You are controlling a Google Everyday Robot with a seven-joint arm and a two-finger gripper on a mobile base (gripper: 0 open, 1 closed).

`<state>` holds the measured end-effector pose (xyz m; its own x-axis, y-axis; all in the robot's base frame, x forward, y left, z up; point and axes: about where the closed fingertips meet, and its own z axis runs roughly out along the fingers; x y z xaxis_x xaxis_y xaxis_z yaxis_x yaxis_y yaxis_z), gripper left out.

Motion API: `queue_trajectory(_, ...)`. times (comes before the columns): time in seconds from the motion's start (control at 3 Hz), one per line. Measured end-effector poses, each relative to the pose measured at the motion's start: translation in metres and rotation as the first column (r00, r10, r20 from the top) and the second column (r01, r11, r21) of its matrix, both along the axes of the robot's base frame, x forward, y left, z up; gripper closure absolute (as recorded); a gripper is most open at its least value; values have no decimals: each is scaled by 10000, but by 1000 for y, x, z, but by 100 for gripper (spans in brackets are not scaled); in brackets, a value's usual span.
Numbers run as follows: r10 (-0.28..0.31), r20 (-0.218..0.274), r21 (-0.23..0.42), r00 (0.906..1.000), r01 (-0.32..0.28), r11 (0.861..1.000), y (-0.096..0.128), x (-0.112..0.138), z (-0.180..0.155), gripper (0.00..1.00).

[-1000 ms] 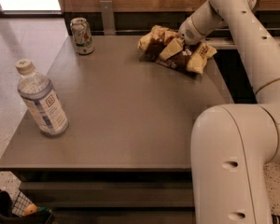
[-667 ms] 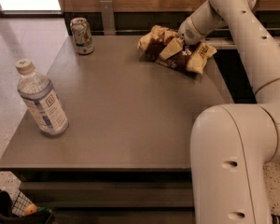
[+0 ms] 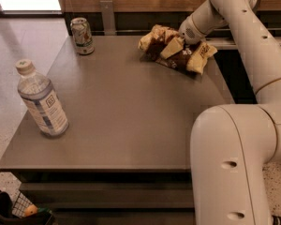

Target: Move brown chip bag near blue plastic bottle

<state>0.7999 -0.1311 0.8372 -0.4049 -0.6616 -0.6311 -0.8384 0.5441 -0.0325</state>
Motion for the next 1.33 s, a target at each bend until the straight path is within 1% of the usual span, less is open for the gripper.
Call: queue_trajectory(1.33,3,1,-1,10000,-3,10000,0,0,1,100)
